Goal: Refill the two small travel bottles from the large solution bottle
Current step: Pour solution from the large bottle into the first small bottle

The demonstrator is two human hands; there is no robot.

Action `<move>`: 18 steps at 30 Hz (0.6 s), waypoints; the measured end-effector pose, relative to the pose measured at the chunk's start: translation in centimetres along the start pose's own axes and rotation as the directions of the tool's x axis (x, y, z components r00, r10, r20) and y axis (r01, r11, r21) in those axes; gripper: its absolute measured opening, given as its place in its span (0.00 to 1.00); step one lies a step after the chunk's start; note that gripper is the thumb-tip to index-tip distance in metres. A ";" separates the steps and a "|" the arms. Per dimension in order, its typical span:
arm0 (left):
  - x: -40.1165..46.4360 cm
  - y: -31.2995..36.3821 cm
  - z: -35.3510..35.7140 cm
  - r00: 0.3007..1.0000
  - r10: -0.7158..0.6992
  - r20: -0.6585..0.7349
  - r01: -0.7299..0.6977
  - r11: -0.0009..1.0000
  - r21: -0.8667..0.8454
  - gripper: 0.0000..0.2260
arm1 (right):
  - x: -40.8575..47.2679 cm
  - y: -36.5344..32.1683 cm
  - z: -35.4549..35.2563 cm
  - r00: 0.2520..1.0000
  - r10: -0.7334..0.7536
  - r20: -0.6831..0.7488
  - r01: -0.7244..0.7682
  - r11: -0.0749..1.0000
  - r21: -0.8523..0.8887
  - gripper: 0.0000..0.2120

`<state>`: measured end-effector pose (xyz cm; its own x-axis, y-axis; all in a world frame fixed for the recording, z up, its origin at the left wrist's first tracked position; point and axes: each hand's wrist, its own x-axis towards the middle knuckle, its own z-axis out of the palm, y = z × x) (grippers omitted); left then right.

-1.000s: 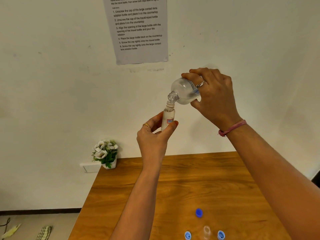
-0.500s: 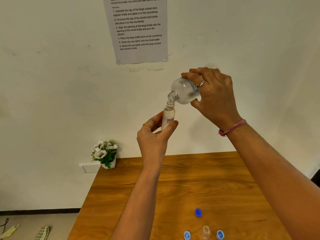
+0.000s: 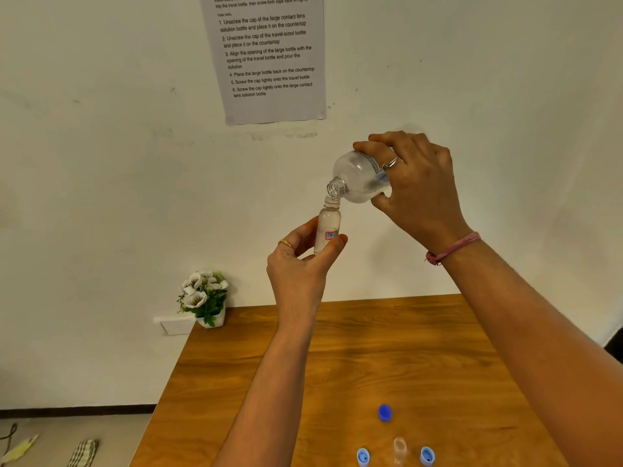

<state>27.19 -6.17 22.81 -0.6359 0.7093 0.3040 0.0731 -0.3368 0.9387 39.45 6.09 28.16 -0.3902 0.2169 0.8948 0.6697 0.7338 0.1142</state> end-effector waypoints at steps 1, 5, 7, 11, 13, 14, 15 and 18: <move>0.0 0.0 0.0 1.000 -0.001 0.000 0.001 1.000 -0.002 0.16 | 0.0 0.0 0.0 1.000 0.000 -0.001 0.000 1.000 0.001 0.28; -0.1 0.0 0.1 1.000 -0.002 -0.001 0.002 1.000 -0.003 0.17 | -0.1 0.2 0.0 1.000 -0.001 0.001 0.001 1.000 0.002 0.29; -0.1 -0.1 0.2 1.000 0.000 -0.003 0.000 1.000 -0.006 0.17 | -0.1 0.2 -0.1 1.000 -0.002 0.004 0.002 1.000 0.001 0.29; -0.1 -0.1 0.2 1.000 0.001 -0.005 -0.001 1.000 0.000 0.17 | -0.1 0.1 -0.3 1.000 0.006 0.010 -0.006 1.000 0.003 0.28; -0.1 -0.2 0.3 1.000 0.000 -0.007 0.000 1.000 0.001 0.17 | -0.1 0.1 -0.3 1.000 0.007 0.012 -0.007 1.000 0.002 0.28; -0.1 -0.2 0.3 1.000 0.001 -0.008 -0.001 1.000 0.003 0.17 | -0.1 0.1 -0.4 1.000 0.005 0.011 -0.005 1.000 0.003 0.28; -0.2 -0.2 0.3 1.000 0.001 -0.010 -0.001 1.000 0.005 0.17 | -0.1 0.2 -0.4 1.000 0.002 0.011 -0.002 1.000 0.003 0.28; -0.2 -0.2 0.3 1.000 0.000 -0.012 0.000 1.000 0.004 0.18 | -0.1 0.2 -0.5 1.000 0.000 0.006 0.000 1.000 0.000 0.28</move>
<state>27.59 -6.07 22.65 -0.6451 0.7020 0.3019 0.0759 -0.3343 0.9394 39.96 5.91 28.32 -0.3943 0.2210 0.8920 0.6694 0.7341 0.1140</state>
